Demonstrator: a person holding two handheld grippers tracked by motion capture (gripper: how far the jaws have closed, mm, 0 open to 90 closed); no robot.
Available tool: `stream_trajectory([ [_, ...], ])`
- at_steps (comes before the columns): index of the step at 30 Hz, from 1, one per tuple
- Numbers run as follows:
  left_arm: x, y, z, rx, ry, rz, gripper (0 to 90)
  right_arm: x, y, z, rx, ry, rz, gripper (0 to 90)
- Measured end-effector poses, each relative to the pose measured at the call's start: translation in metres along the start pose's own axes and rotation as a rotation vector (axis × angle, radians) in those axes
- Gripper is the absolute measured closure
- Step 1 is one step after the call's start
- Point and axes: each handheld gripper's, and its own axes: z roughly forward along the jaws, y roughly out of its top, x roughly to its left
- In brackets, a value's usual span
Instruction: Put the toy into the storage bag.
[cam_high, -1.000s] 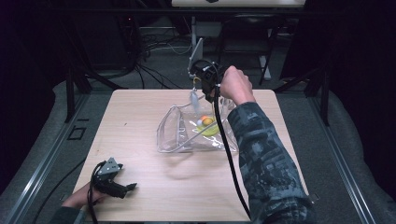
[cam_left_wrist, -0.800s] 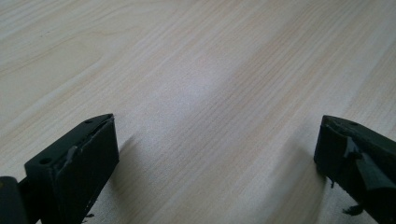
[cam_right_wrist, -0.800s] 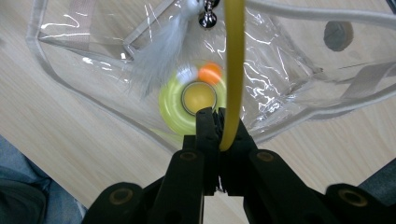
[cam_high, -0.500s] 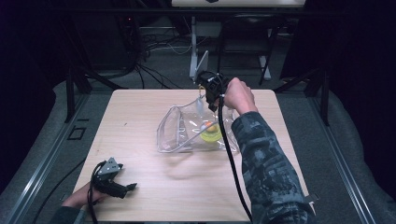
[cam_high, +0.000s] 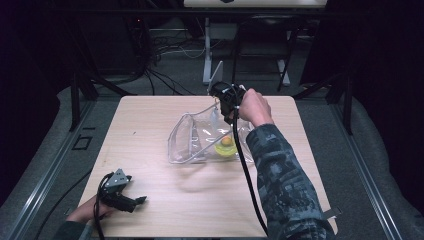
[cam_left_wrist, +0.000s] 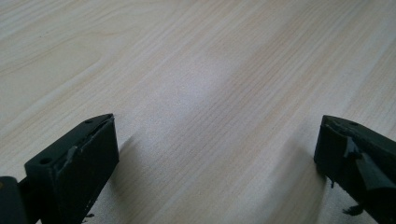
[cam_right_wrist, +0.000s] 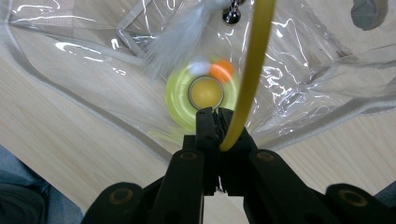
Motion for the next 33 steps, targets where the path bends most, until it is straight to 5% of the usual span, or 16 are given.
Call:
stream_trajectory([
  [23,0.000,0.000,0.000,0.000,0.001,0.000,0.1,0.001,-0.001,0.017,0.055,-0.004,0.003,84.8],
  [27,0.000,0.000,0.000,-0.001,0.001,-0.001,0.1,0.002,-0.002,0.011,0.039,-0.001,-0.001,76.2],
  [33,0.000,0.000,0.000,0.000,0.001,0.001,0.1,0.005,-0.005,-0.005,-0.028,0.007,0.005,50.2],
])
